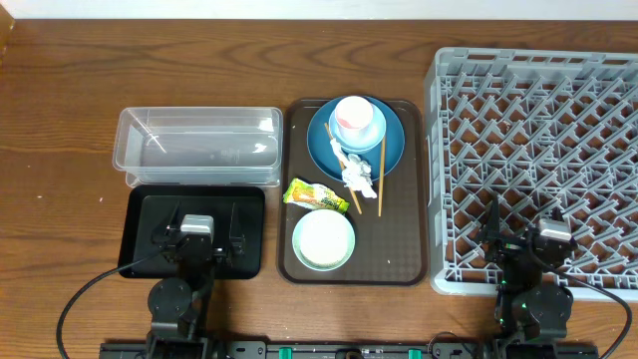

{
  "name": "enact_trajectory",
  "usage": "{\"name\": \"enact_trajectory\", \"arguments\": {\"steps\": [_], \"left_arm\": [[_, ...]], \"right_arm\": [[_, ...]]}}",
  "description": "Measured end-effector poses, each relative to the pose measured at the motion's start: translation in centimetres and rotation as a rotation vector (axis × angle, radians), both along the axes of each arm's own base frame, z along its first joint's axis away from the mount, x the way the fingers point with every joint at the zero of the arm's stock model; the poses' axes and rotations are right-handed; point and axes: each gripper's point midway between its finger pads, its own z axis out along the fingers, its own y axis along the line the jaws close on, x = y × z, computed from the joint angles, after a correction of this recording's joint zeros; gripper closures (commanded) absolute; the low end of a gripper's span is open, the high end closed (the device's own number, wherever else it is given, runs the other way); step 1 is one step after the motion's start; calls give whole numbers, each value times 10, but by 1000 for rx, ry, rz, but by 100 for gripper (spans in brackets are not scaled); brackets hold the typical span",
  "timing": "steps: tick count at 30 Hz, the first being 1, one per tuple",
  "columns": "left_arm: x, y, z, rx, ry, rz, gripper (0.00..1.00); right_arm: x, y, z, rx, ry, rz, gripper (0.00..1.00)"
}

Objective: Sort waste into correct bins and load items into the dishwasher rack

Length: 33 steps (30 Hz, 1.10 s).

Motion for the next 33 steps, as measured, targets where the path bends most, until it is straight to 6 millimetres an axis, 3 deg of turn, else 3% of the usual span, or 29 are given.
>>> {"name": "enact_trajectory", "arguments": {"steps": [26,33], "left_arm": [[0,0,0,-2,0,1,2],[-4,-6,8,-91,17,-24,2]], "right_arm": [[0,0,0,0,0,0,1],[0,0,0,0,0,0,1]]}}
